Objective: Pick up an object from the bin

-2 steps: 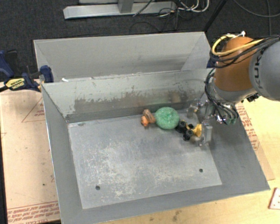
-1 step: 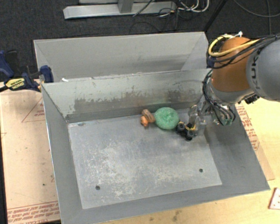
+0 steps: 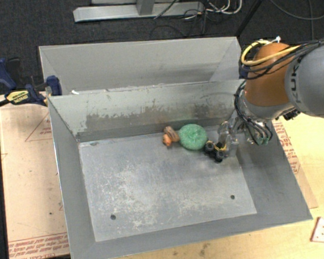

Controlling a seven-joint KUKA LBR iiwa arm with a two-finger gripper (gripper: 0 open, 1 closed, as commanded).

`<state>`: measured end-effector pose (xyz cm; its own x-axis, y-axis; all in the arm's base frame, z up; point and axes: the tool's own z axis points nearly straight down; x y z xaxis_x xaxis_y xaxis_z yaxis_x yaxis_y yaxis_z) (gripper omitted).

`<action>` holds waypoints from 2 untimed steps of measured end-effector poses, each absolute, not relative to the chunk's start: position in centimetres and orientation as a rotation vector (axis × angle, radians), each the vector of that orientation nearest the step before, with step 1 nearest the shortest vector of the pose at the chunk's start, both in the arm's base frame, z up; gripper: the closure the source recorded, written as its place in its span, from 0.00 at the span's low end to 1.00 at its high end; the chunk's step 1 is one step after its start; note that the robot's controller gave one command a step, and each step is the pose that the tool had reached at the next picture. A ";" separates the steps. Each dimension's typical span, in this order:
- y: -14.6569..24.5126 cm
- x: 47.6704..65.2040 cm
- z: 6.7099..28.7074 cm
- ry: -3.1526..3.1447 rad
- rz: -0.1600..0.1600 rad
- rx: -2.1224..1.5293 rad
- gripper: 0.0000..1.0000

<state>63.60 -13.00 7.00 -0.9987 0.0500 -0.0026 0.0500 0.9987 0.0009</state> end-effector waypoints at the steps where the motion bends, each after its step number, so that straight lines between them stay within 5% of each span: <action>1: -13.0 63.6 7.0 3.138 0.001 0.078 1.00; 2: -13.0 63.5 7.5 3.142 0.003 0.078 1.00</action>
Offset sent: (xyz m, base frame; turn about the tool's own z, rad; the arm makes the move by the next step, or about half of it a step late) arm -0.0001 -0.0001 0.0524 0.0000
